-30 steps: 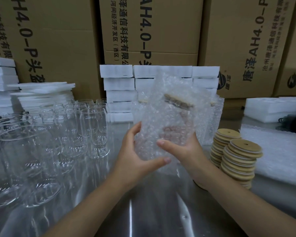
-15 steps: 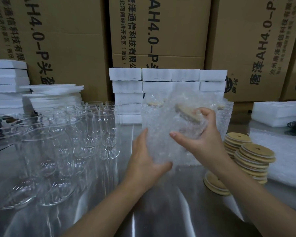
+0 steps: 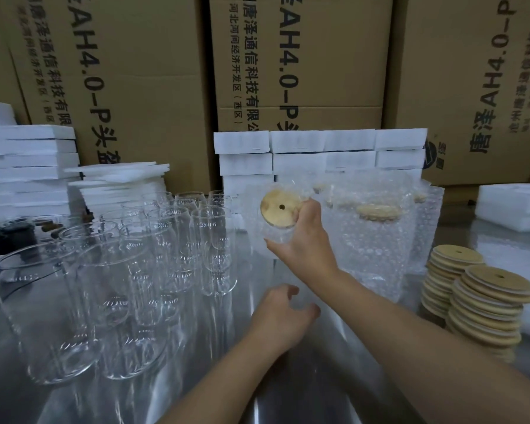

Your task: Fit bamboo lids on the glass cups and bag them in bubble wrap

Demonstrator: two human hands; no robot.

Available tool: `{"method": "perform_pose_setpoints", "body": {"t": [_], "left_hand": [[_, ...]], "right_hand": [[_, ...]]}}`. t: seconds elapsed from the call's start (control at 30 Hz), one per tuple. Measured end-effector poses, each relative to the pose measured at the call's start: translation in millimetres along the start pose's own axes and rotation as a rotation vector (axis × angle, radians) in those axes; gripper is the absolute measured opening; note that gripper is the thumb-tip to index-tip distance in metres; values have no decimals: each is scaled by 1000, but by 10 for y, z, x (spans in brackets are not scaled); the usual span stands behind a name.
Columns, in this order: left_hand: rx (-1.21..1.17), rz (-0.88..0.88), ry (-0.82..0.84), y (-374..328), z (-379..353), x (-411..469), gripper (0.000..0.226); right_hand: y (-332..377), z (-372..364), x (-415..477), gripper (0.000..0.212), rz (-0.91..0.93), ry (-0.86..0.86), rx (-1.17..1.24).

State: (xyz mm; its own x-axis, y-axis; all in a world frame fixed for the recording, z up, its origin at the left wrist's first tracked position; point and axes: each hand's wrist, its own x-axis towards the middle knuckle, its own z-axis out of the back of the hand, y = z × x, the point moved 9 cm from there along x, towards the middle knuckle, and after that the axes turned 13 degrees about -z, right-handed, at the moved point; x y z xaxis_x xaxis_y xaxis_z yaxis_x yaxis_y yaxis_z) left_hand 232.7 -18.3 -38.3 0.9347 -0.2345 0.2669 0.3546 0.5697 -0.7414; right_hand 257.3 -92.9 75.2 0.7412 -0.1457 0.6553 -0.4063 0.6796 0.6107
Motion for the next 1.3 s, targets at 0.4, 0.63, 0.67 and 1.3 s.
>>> {"method": "perform_pose_setpoints", "body": {"t": [0.4, 0.63, 0.67, 1.3], "left_hand": [[-143, 18, -27, 38, -5, 21, 43], [-111, 4, -13, 52, -36, 33, 47], [-117, -5, -14, 50, -39, 42, 46], [-512, -317, -559, -224, 519, -71, 16]], "right_hand": [[-162, -304, 164, 44, -102, 210, -467], [-117, -155, -4, 71, -78, 74, -303], [-12, -99, -44, 68, 0, -1, -302], [752, -684, -215, 105, 182, 687, -386]]}}
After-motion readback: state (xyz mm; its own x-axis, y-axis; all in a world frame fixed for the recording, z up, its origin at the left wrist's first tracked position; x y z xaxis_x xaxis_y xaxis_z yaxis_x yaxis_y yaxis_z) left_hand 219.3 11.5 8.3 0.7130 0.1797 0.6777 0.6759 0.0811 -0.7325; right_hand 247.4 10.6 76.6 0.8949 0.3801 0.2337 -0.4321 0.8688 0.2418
